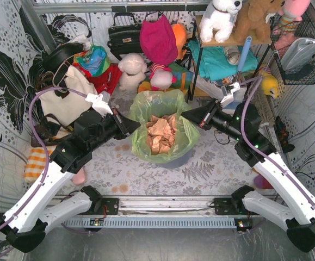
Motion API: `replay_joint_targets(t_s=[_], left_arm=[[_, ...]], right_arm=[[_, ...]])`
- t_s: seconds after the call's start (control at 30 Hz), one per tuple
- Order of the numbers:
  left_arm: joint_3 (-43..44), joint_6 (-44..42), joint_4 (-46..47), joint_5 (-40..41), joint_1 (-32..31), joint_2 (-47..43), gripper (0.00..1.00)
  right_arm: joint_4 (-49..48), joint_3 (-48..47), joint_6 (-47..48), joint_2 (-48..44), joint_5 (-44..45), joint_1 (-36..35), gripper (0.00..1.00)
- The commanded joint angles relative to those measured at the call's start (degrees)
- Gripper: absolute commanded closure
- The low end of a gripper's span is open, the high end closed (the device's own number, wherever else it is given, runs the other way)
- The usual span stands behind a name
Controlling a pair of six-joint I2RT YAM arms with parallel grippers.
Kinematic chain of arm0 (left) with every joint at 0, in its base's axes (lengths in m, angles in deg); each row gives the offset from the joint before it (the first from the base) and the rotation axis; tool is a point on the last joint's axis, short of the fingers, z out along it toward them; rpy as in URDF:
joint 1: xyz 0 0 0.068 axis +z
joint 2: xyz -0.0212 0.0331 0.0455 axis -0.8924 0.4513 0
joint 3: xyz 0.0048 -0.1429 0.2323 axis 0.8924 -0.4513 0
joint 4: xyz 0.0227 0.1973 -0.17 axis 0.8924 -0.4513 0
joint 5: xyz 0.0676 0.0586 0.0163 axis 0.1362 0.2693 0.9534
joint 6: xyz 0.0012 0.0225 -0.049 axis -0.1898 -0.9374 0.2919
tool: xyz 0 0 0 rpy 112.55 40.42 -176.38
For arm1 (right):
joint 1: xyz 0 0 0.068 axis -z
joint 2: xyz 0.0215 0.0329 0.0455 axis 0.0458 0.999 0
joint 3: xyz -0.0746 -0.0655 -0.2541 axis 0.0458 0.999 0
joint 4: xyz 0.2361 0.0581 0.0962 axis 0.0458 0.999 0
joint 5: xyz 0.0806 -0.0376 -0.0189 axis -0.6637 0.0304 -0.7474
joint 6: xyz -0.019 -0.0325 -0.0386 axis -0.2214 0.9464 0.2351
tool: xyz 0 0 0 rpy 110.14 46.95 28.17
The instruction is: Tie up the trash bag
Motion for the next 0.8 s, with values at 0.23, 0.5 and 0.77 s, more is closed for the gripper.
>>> replay_joint_targets(t_s=[0.23, 0.5, 0.77], left_arm=[[-4.05, -1.54, 2.08, 3.78, -0.4, -2.38, 1.0], [-7.16, -1.01, 2.44, 4.59, -0.31, -3.89, 1.0], [-8.75, -2.55, -1.73, 7.99, -0.23, -4.11, 1.0]], right_arm=[[19.8, -3.87, 10.79, -6.19, 14.63, -0.49, 1.0], [25.97, -0.7, 12.77, -9.97, 20.87, -0.49, 1.0], [25.3, 0.03, 12.95, -9.53, 21.9, -0.49, 1.0]])
